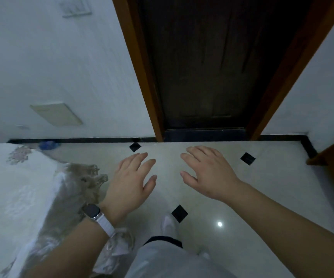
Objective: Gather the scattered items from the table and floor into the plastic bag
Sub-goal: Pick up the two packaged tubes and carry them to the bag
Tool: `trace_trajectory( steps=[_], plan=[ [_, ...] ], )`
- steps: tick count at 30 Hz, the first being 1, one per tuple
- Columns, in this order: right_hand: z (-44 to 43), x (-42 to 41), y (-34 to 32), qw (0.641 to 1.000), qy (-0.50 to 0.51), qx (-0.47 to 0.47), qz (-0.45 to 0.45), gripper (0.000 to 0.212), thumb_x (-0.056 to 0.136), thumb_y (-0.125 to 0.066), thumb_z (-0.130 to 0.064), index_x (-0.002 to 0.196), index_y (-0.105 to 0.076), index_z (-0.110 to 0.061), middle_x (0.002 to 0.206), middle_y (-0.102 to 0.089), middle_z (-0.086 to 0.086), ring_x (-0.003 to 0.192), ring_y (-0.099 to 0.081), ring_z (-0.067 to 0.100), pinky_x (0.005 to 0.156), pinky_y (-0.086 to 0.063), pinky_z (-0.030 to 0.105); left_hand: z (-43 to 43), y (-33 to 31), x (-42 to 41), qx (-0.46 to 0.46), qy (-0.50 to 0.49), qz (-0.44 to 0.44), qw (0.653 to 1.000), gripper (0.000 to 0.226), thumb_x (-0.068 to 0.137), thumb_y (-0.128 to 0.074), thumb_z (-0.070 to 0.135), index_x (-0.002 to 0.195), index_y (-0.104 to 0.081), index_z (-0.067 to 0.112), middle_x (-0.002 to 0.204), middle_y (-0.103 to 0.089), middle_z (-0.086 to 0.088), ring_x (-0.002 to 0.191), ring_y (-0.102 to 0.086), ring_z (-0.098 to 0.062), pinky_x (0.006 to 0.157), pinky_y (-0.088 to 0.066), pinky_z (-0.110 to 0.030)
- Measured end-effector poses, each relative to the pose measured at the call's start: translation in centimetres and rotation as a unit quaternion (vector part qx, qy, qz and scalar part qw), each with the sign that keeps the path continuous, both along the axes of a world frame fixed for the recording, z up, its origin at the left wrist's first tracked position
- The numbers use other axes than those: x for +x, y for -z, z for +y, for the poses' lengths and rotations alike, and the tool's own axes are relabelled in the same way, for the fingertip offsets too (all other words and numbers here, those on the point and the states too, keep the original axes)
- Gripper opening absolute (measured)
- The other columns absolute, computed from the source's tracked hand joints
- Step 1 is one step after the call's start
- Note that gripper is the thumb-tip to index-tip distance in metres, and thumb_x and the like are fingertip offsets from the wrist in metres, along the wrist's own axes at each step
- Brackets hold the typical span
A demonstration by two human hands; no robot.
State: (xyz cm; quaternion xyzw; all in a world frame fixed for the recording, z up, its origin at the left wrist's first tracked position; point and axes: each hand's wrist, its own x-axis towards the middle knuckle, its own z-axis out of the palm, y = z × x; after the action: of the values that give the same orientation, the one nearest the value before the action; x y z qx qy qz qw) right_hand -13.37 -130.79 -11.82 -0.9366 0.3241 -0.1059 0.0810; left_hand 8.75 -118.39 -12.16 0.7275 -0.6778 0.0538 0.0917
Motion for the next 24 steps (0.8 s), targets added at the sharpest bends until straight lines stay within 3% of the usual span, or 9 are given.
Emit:
trace_trajectory(
  steps=[9,16,24],
  plan=[
    [-11.4,8.0,0.0,0.998,-0.023,-0.015,0.064,0.054,0.089,-0.041,-0.053,0.126,-0.06,-0.019,0.13,-0.06,0.005,0.12,-0.054,0.027,0.1,-0.043,0.043,-11.2,3.1,7.3,-0.02,-0.023,0.059,0.998,0.045,0.091,-0.051,0.042,0.126,-0.062,0.017,0.132,-0.061,-0.011,0.121,-0.056,-0.032,0.099,-0.047,-0.046],
    [-20.1,17.7,-2.1,0.994,-0.062,-0.051,0.073,0.053,0.09,-0.044,-0.052,0.126,-0.061,-0.017,0.128,-0.061,0.005,0.12,-0.055,0.027,0.101,-0.045,0.044,-19.9,1.8,15.7,-0.046,-0.025,0.074,0.996,0.044,0.092,-0.051,0.043,0.128,-0.062,0.02,0.133,-0.06,-0.006,0.123,-0.054,-0.029,0.102,-0.043,-0.043],
    [-25.1,30.8,-2.0,0.987,-0.146,-0.037,0.059,0.051,0.093,-0.041,-0.052,0.131,-0.057,-0.022,0.135,-0.056,0.001,0.126,-0.049,0.023,0.105,-0.039,0.041,-21.6,1.7,25.7,-0.055,-0.116,0.075,0.989,0.043,0.09,-0.052,0.041,0.125,-0.062,0.018,0.132,-0.061,-0.009,0.122,-0.056,-0.031,0.101,-0.045,-0.045]
  ],
)
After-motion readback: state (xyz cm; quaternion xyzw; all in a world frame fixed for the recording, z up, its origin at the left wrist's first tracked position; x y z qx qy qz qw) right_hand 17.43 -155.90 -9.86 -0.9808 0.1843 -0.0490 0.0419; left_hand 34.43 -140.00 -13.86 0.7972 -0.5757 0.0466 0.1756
